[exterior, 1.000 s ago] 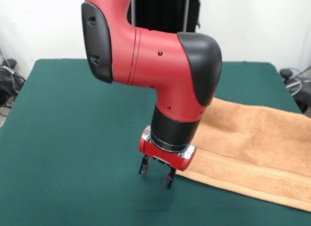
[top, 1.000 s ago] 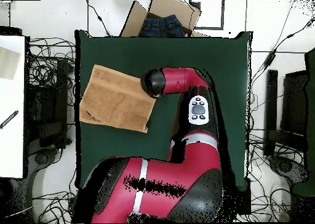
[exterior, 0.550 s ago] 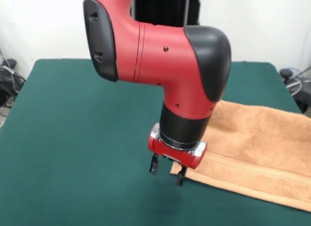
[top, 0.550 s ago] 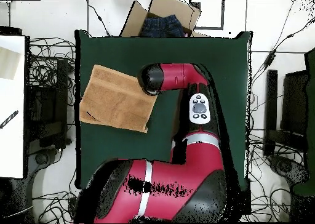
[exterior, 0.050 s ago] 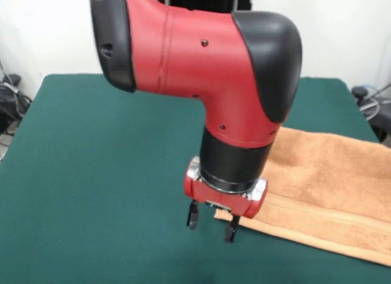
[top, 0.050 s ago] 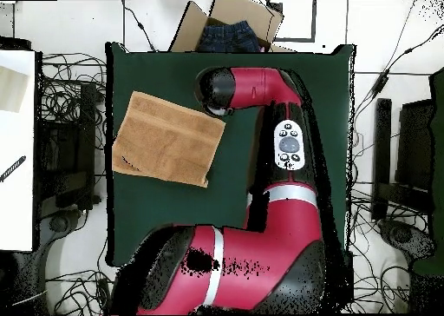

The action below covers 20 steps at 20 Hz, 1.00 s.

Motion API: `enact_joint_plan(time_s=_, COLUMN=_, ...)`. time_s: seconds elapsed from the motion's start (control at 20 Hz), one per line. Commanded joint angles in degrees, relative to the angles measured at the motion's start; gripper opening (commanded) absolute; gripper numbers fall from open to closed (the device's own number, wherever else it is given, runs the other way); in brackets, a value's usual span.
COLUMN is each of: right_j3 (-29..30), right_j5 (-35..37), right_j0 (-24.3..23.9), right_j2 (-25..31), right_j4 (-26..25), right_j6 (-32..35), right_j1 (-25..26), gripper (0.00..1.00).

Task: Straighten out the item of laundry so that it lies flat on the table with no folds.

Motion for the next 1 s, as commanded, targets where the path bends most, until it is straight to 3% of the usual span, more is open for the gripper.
enact_joint_plan(time_s=0.05, right_j3=-4.6, right_j5=-0.2, right_j0=-3.9, right_j2=6.7, right_j4=-4.6, right_j6=-18.1, right_j1=7.0, gripper=1.0)
enact_joint_plan(time_s=0.3, right_j3=-11.6, right_j5=0.4, right_j0=-7.0, right_j2=9.5, right_j4=-4.9, right_j6=-26.8, right_j1=13.5, gripper=1.0)
enact_joint_plan(time_s=0.4, right_j3=-10.8, right_j5=0.9, right_j0=-7.3, right_j2=9.2, right_j4=-4.0, right_j6=-26.4, right_j1=13.7, gripper=1.0)
enact_joint_plan(time_s=0.75, right_j3=9.3, right_j5=-3.6, right_j0=-5.2, right_j2=3.0, right_j4=-1.3, right_j6=-12.8, right_j1=2.7, gripper=1.0)
enact_joint_plan(time_s=1.0, right_j3=14.4, right_j5=-5.9, right_j0=-3.5, right_j2=1.5, right_j4=-0.8, right_j6=-7.3, right_j1=0.2, gripper=1.0)
